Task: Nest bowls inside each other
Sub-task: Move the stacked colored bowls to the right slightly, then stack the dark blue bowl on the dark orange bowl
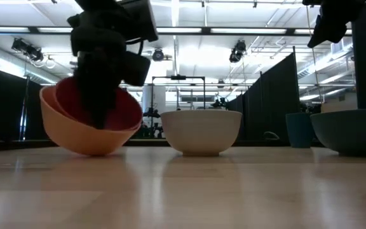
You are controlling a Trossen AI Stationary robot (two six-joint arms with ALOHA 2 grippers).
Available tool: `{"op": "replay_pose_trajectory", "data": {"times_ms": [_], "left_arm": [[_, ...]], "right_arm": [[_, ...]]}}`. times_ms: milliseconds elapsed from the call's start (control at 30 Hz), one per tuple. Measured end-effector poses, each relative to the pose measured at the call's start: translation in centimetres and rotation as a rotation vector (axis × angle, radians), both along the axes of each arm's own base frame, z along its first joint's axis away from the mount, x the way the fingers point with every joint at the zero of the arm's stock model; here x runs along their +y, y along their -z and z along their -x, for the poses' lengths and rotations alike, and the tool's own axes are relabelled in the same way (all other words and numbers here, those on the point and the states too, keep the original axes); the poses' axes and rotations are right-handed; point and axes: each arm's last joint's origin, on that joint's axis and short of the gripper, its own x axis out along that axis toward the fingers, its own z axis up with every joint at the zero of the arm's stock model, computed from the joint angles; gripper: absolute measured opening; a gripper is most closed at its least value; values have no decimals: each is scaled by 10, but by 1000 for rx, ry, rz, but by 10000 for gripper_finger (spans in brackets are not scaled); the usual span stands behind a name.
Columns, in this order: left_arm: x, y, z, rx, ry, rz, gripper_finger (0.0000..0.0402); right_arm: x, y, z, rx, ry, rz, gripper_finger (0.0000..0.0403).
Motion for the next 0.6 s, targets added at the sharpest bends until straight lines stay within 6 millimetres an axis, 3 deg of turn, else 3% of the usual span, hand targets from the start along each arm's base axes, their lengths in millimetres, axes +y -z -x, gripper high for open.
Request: {"op": "replay_pose_trajectory", "data": {"times_ms": [600], "left_arm": [[33, -59, -18, -70, -37, -140, 23]], "right_arm": [[0, 2, 2, 19, 33, -28, 0]]}}
